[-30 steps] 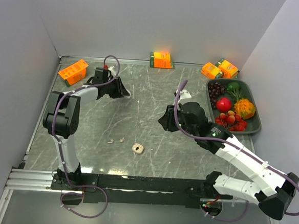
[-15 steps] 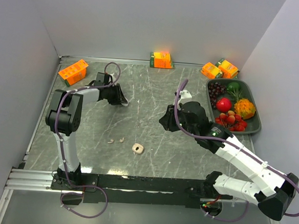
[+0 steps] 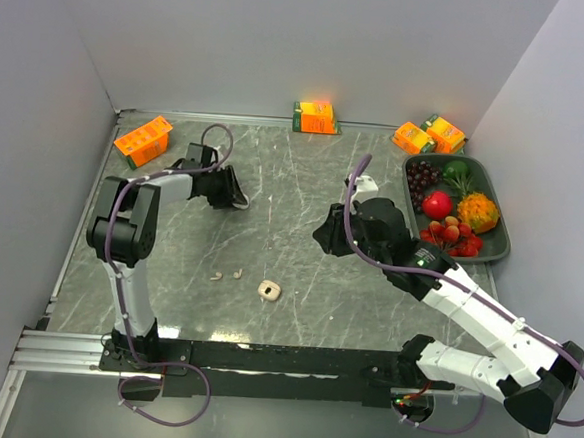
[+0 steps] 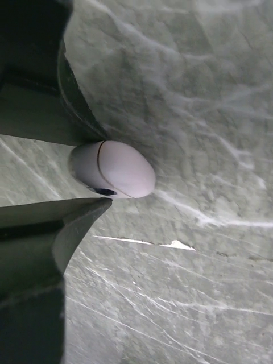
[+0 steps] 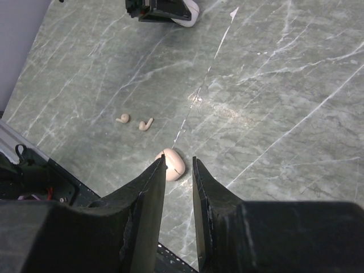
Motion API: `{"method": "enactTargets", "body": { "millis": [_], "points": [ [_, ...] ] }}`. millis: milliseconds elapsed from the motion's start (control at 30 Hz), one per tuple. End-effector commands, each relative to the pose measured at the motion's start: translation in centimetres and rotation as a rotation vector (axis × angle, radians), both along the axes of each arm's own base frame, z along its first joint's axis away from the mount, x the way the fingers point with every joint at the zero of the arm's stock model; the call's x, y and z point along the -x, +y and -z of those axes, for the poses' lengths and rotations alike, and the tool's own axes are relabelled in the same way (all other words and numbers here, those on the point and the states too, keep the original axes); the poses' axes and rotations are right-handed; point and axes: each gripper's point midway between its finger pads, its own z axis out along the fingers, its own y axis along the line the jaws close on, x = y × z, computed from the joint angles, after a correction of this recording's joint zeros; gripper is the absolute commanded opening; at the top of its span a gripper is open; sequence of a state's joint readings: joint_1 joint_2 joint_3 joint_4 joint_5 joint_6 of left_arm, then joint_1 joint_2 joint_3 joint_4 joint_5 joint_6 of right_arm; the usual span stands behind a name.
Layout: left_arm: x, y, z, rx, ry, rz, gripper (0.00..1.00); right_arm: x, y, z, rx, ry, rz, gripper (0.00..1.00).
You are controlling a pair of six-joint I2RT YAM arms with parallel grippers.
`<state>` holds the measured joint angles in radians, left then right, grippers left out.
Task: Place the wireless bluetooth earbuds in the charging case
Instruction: Pick up the charging case at the center of the board.
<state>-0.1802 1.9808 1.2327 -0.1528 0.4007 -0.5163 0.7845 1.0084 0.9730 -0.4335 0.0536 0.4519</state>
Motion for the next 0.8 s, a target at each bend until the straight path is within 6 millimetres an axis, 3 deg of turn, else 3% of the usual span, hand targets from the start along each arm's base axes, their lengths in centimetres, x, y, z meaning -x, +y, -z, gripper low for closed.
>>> {"method": "enactTargets", "body": {
  "millis": [0, 67, 133, 333, 400, 467, 500, 567, 600, 667, 733, 767],
  "points": [
    [2.3, 2.8, 1.0, -0.077, 0.079, -0.051, 0.48, -0.2, -0.4, -0.8, -0.028, -0.030, 0.018, 0.33],
    [2.5, 3.5, 0.4, -0.086, 0.073, -0.071, 0.50, -0.2, -0.4, -0.7, -0.028, -0.028, 0.018, 0.33],
    [2.5, 4.3, -0.1, -0.104, 0.064, -0.100, 0.63, -0.1, -0.3, -0.8, -0.030, -0.026, 0.014, 0.33],
    [3.1, 7.1, -3.9, -0.189, 0.004, -0.193, 0.66, -0.1, -0.1, 0.1, -0.005, -0.002, -0.006, 0.37],
    [3.7, 7.9, -6.3, -0.207, -0.051, -0.235, 0.99, -0.1, 0.2, 0.9, 0.019, 0.015, -0.021, 0.44],
    [4.7, 9.2, -8.9, -0.251, -0.119, -0.314, 0.97, 0.1, 0.6, 1.7, 0.035, 0.039, -0.048, 0.46],
    [5.3, 8.7, -9.7, -0.258, -0.146, -0.314, 0.96, 0.0, 0.9, 3.0, 0.063, 0.067, -0.052, 0.47],
    [6.9, 9.6, -11.9, -0.306, -0.223, -0.396, 0.96, 0.3, 1.2, 4.8, 0.108, 0.101, -0.064, 0.48],
    [7.8, 8.1, -12.6, -0.307, -0.258, -0.370, 0.96, 0.7, 1.7, 6.0, 0.143, 0.118, -0.077, 0.48],
    [9.8, 7.3, -14.4, -0.299, -0.349, -0.396, 0.96, 0.9, 1.4, 7.6, 0.208, 0.117, -0.058, 0.48],
    [11.5, 3.8, -15.4, -0.175, -0.412, -0.291, 0.96, 1.8, 1.7, 8.7, 0.237, 0.129, -0.064, 0.48],
    [13.5, 2.3, -14.8, -0.067, -0.399, -0.226, 0.96, 1.9, 1.6, 8.8, 0.222, 0.143, -0.042, 0.48]
  ]
}}
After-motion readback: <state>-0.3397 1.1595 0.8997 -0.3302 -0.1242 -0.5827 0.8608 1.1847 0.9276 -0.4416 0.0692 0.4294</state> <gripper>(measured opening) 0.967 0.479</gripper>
